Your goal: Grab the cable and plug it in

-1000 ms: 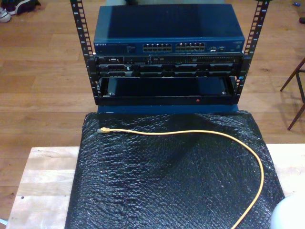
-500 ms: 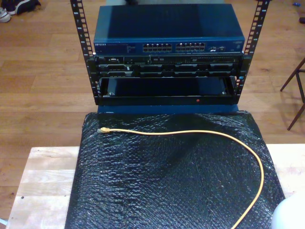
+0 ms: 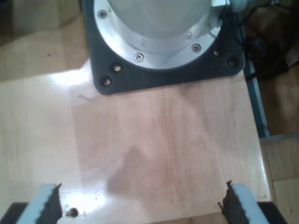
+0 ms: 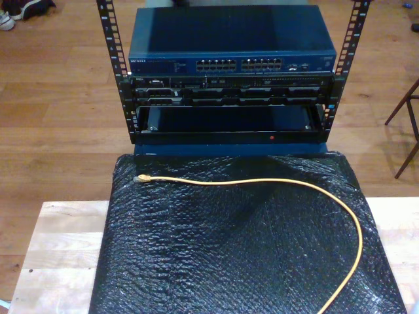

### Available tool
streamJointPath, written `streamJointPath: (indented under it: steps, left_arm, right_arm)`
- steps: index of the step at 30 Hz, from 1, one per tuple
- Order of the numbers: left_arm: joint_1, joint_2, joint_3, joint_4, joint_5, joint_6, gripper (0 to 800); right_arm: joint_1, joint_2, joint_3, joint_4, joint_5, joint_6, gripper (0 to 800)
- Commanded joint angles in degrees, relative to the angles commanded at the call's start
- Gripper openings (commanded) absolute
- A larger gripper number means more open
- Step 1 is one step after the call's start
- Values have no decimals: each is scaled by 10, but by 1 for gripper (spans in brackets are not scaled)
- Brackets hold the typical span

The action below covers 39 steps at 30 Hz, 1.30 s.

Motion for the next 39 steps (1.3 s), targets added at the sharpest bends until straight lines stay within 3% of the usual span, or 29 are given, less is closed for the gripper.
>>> streamJointPath:
  steps: [4,17,28,39]
  left_arm:
    - [-40,1,-18,-9,24,-41,800]
    - [-110,1,-56,-71,113,-115,800]
    - [-158,1,-76,-98,121,-185,800]
    - [-207,1,-80,-130,122,-241,800]
  right_arm:
    - [2,4,-17,8,10,33,798]
    - [21,62,-105,112,123,66,797]
    - [91,104,-175,140,171,149,798]
    - [163,123,-226,217,203,230,797]
